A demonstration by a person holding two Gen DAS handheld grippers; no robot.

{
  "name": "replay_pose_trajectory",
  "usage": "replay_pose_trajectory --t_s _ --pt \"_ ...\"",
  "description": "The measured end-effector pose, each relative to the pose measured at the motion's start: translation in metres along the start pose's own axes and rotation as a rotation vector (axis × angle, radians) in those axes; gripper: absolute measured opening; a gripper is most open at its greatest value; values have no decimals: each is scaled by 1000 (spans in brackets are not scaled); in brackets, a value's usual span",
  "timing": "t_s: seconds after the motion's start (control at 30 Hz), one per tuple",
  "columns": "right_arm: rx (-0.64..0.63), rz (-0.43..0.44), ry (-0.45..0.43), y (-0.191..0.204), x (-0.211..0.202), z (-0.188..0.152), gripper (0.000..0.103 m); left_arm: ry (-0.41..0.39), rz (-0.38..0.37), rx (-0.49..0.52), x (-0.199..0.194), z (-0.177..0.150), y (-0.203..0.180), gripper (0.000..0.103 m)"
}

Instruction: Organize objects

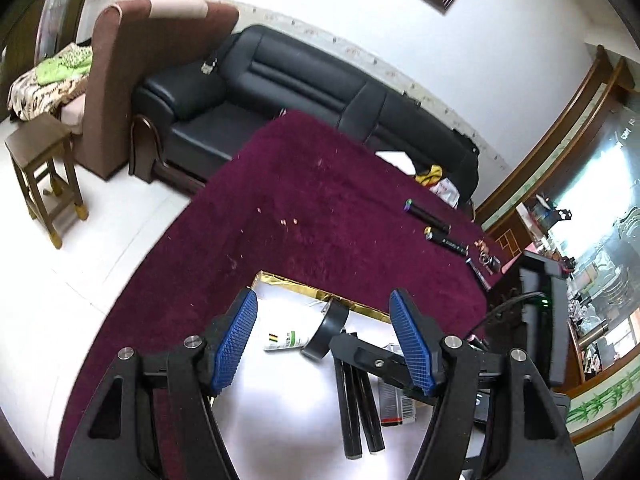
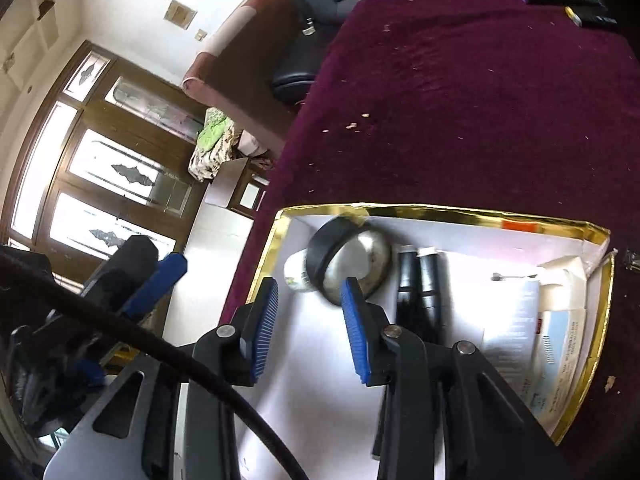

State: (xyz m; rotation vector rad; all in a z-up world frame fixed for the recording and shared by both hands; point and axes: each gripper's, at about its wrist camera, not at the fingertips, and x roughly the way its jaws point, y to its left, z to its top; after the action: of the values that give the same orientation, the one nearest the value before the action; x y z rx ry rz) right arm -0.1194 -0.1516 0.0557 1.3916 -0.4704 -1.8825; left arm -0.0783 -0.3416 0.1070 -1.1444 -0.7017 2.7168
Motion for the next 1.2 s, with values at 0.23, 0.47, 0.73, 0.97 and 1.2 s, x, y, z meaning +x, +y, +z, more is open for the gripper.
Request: replay_pose_trajectory --t_s 0.23,0.47,0.73,0.97,1.2 --pt "-51 -40 -61 12 -17 2 34 -23 -16 -1 -22 -8 8 63" --pt "-43 -122 -136 9 -20 20 34 -24 -42 -4 -26 -22 15 63" --pt "-66 -28 5 17 -1 5 36 -11 -58 -5 -28 -29 21 63" --pt "-85 -19 117 17 1 -45 36 -8 -64 -14 -30 -36 26 63" --pt "-65 -1 -12 -1 -62 -52 36 13 -57 5 -29 -46 15 63"
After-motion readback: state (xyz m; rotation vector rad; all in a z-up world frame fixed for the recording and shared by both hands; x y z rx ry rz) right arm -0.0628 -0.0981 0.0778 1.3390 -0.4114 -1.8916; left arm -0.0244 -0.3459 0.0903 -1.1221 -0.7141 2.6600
